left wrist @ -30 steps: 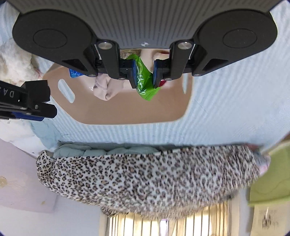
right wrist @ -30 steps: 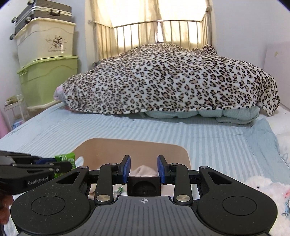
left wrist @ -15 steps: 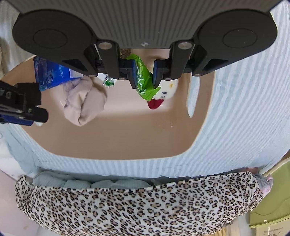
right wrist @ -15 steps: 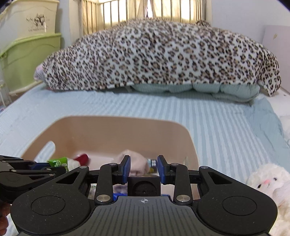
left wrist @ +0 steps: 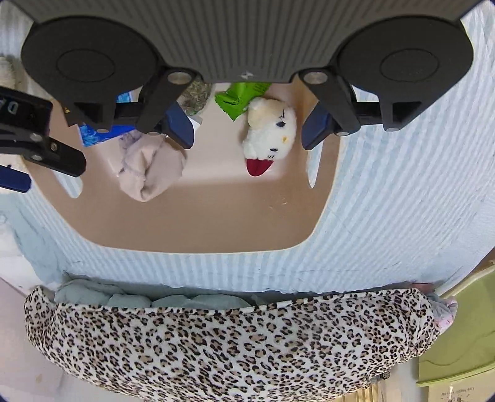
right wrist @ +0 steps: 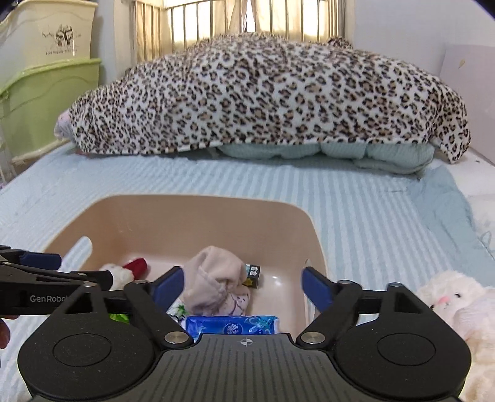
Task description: Organize objects
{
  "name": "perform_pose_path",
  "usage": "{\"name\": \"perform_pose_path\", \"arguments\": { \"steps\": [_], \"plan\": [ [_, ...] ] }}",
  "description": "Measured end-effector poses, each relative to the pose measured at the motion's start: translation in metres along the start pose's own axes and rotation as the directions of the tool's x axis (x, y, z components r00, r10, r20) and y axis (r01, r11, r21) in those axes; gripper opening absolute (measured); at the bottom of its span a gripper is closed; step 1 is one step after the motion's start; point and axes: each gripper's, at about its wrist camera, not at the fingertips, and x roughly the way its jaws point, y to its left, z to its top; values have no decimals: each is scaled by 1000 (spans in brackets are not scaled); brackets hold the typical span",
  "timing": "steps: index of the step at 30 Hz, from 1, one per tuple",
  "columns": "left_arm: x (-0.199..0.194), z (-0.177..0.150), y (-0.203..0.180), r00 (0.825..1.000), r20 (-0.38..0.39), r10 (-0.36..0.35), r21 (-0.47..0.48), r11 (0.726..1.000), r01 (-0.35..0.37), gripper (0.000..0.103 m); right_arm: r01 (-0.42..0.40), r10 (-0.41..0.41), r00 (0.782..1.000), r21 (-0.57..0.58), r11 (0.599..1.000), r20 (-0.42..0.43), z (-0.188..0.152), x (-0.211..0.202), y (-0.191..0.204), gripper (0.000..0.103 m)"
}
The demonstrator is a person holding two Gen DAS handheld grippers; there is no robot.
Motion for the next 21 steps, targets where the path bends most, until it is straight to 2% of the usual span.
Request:
{"name": "perform_pose_path", "arguments": {
  "steps": [3, 14, 21],
  "plan": [
    [-13, -2, 2, 999, 25, 21, -10, 1000, -20, 81, 0, 0, 1000, 12, 1000, 11, 2, -13, 0, 95],
    [-66, -23, 15, 997, 70, 10, -42, 999, -7, 81, -8, 8, 998, 9, 1000, 56, -4, -73, 11, 97],
    [-101, -47, 15, 995, 96, 1, -17, 1000, 0, 81, -18, 17, 997, 10, 1000, 78, -16, -112, 19, 97]
  ]
}}
